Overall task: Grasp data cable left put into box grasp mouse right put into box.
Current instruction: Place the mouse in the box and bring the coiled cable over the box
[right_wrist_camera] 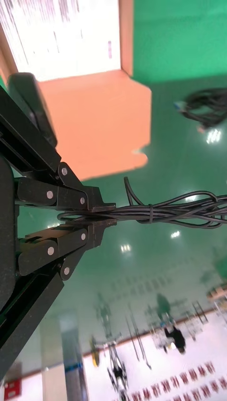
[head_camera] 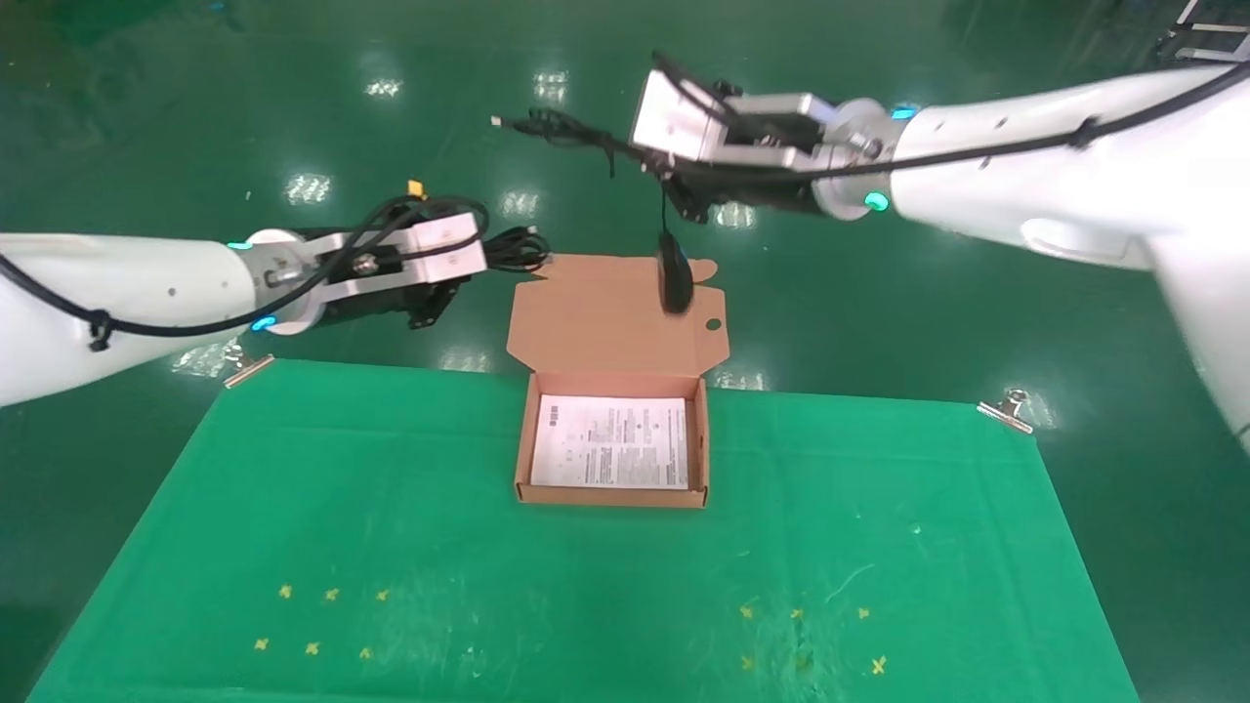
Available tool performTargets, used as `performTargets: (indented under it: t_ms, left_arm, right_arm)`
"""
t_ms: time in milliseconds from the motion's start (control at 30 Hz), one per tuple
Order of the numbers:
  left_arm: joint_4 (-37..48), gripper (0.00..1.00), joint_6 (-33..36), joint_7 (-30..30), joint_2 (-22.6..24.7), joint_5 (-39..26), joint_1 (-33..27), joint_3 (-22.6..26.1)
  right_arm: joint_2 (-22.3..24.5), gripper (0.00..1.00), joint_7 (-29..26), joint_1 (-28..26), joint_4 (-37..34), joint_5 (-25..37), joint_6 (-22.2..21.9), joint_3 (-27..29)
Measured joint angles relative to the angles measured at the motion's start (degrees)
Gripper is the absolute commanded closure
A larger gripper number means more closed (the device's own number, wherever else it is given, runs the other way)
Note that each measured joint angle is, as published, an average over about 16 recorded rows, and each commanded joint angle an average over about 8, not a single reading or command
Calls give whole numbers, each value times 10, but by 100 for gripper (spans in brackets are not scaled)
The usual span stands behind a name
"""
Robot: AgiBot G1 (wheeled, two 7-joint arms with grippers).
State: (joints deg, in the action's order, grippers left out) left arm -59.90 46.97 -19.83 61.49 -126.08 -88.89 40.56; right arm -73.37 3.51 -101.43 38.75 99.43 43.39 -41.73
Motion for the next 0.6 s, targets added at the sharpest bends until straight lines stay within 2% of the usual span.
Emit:
performTargets:
  t_ms: [600]
  left_arm:
    - [-9,100,29,-48,-26,-60,13,7]
  right_arm:
    - [-40,100,39,43,-84,-28,-11,-24]
